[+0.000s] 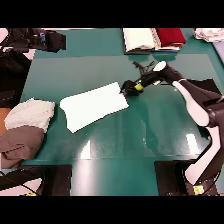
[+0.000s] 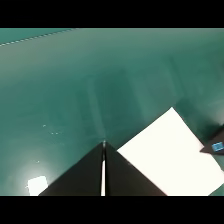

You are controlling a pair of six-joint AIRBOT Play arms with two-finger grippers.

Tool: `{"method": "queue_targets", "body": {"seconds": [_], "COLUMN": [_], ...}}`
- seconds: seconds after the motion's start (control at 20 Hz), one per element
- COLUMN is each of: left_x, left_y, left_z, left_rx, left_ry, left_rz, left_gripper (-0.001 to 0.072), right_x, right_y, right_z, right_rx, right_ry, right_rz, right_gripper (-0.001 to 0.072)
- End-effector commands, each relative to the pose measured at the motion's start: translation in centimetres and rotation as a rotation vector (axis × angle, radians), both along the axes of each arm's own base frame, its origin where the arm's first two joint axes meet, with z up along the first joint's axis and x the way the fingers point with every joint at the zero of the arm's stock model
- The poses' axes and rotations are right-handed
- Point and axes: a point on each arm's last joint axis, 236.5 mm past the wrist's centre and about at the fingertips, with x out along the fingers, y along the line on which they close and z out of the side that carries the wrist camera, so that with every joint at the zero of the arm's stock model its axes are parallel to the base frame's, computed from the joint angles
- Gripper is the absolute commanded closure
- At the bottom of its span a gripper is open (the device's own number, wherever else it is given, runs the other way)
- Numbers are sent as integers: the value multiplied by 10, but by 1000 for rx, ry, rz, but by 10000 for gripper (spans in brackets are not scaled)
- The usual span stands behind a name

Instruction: Fold the shirts.

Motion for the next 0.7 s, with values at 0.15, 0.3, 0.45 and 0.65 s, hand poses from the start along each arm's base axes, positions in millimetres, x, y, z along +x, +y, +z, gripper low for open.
{"method": "queue_targets", "body": {"seconds": [0.15,0.3,0.45,0.65], "left_x": [-2,-7,-19,-36], "left_y": [-8,-21,-54,-89], "left_z": [-1,-1,2,6], "left_rx": [-25,-25,-20,-28], "left_ry": [12,12,-10,-25], "left_rz": [-17,-45,-116,-196], "left_gripper": [685,686,686,686], "right_x": [-11,7,46,97], "right_y": [93,111,72,-77], "right_z": [-18,5,48,102], "right_rx": [32,47,-11,-219], "right_ry": [-47,-167,-288,-382], "right_rz": [154,177,149,-52], "right_gripper": [507,695,695,696]}}
